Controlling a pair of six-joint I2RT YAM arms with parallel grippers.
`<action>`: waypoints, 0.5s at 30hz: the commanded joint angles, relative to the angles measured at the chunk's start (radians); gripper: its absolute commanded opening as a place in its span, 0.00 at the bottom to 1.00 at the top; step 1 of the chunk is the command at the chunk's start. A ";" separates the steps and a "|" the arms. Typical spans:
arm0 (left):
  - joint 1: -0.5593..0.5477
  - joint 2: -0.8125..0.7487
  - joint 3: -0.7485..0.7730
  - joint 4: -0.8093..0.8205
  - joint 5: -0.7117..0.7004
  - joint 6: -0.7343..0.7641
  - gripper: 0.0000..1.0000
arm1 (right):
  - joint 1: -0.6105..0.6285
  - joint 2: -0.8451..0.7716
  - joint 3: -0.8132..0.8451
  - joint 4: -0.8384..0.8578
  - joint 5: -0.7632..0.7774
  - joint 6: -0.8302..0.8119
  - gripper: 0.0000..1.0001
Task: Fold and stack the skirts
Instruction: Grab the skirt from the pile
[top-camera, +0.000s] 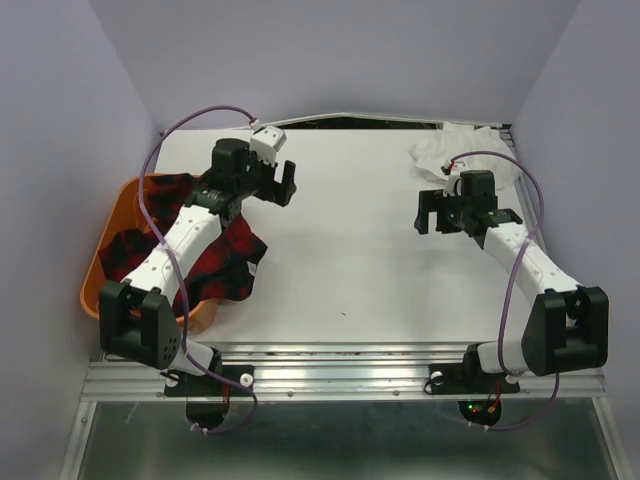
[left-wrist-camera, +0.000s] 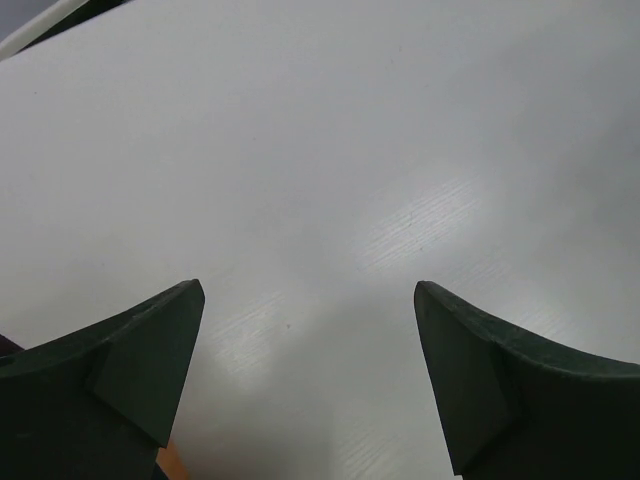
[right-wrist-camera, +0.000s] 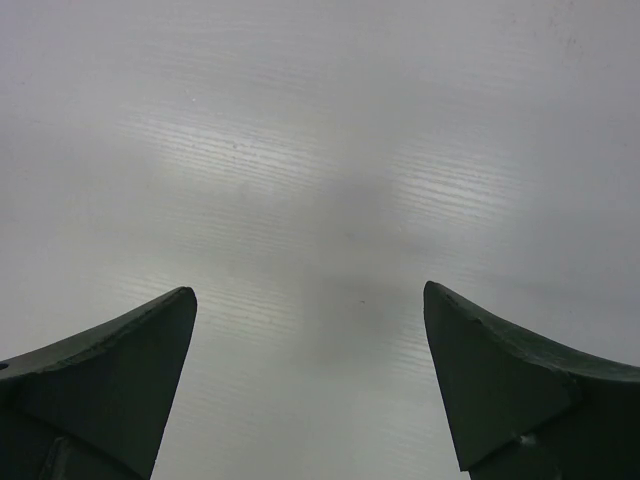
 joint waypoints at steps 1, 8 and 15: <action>-0.002 0.001 0.047 -0.043 -0.023 0.035 0.99 | -0.005 0.005 0.001 0.017 -0.016 -0.007 1.00; 0.009 0.043 0.257 -0.342 -0.037 0.192 0.98 | -0.005 0.011 0.008 0.012 -0.029 -0.010 1.00; 0.036 -0.029 0.314 -0.574 -0.128 0.322 0.98 | -0.005 0.022 0.035 -0.012 -0.070 -0.010 1.00</action>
